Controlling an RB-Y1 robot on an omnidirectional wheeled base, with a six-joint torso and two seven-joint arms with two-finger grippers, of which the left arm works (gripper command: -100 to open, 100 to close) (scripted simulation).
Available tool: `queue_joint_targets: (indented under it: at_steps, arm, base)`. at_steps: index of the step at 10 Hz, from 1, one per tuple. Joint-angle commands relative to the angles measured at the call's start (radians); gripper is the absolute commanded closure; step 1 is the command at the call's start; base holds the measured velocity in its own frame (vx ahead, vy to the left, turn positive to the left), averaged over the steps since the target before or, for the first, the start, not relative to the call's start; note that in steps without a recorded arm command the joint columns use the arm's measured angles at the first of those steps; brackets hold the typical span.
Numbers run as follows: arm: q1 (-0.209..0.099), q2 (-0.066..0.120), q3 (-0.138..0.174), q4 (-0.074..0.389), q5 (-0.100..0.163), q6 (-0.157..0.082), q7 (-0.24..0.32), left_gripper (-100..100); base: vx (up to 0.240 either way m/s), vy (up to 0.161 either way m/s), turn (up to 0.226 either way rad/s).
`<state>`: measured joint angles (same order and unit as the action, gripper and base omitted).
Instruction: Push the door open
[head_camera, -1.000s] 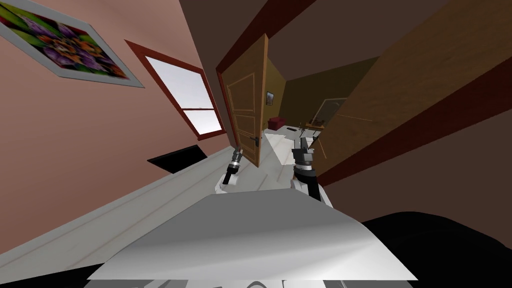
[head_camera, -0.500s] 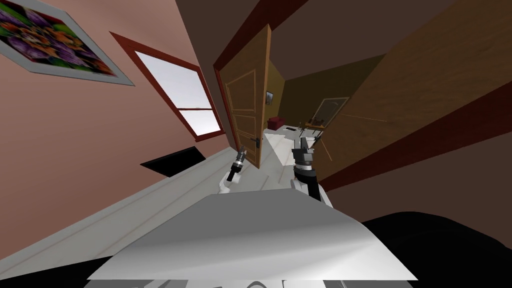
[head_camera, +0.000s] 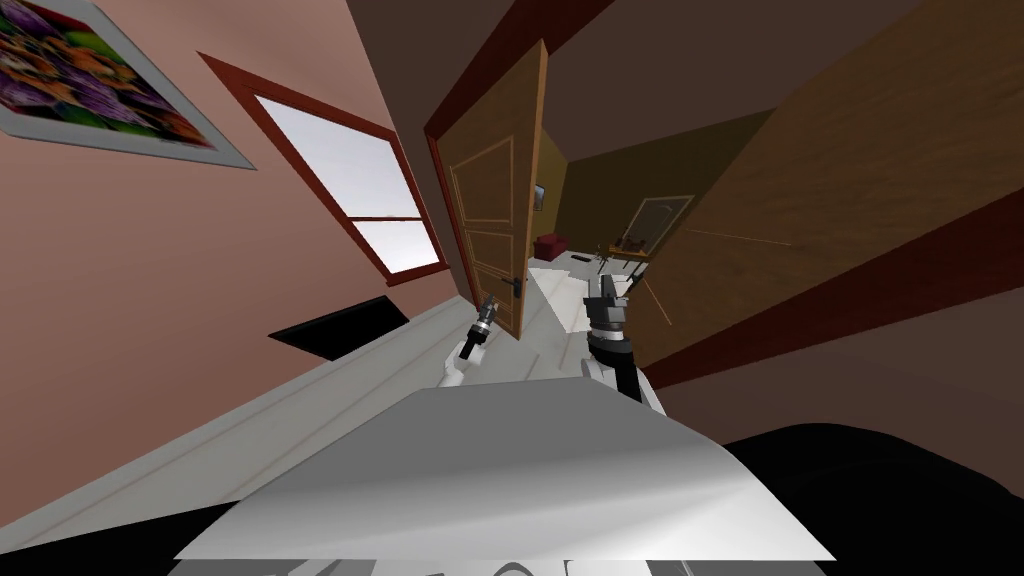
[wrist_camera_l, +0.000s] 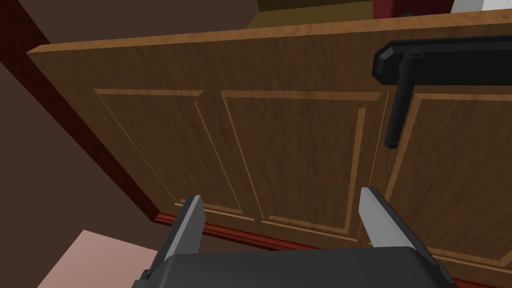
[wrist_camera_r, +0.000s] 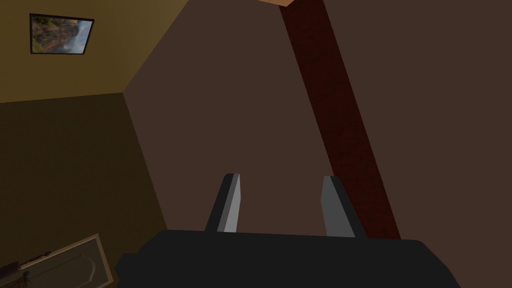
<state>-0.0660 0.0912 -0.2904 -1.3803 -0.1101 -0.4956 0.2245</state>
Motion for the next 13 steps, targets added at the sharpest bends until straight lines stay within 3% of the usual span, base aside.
queue_joint_targets:
  at_steps: [1, 13]
  arm:
    - [-0.033, 0.0, -0.015, 0.046, -0.003, 0.006, 0.016, -100]
    - [-0.229, -0.006, -0.118, 0.347, -0.024, 0.023, 0.111, -100]
  base:
    - [0.094, 0.078, -0.037]
    - [0.09, 0.068, -0.035]
